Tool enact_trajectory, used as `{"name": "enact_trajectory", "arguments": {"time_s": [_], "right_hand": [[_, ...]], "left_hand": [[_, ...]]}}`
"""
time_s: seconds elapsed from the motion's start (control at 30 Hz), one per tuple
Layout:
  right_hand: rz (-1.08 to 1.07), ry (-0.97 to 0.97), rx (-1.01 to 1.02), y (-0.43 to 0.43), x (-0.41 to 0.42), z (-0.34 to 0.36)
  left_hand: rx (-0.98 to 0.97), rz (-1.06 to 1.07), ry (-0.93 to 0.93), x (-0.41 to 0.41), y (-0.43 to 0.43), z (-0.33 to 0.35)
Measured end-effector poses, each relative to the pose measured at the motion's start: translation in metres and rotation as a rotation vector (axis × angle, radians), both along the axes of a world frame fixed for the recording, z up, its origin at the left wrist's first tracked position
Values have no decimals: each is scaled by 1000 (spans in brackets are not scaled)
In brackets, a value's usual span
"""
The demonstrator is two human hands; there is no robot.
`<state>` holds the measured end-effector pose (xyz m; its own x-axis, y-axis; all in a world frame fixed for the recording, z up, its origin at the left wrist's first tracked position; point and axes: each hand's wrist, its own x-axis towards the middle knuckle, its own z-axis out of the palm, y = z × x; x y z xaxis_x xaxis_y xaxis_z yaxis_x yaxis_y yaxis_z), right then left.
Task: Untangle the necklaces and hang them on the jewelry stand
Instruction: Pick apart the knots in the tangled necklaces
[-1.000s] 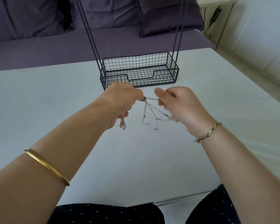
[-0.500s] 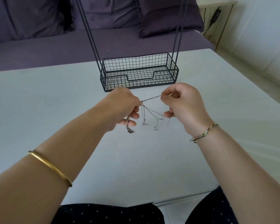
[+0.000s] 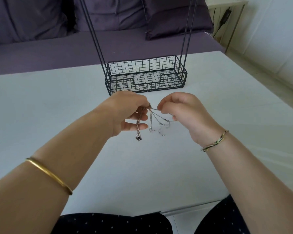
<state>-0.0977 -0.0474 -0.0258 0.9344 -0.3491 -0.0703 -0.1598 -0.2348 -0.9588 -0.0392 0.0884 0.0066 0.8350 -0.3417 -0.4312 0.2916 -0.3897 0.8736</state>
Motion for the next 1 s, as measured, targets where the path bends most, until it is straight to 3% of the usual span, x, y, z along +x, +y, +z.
{"name": "enact_trajectory", "arguments": {"time_s": [0.17,0.4,0.83,1.0], "right_hand": [[50,-111,56,3,-2,2],[26,-226,-245,8,0,-3],[79,-201,-281,6,4,-4],[177,-106,-314,6,3,-3]], "left_hand": [[6,-11,-19,-1,0,1],[5,-18,-45,-3,0,2],[216,-223,-234,-6,-2,0],[185,-145,-200,-3,-3,0]]}}
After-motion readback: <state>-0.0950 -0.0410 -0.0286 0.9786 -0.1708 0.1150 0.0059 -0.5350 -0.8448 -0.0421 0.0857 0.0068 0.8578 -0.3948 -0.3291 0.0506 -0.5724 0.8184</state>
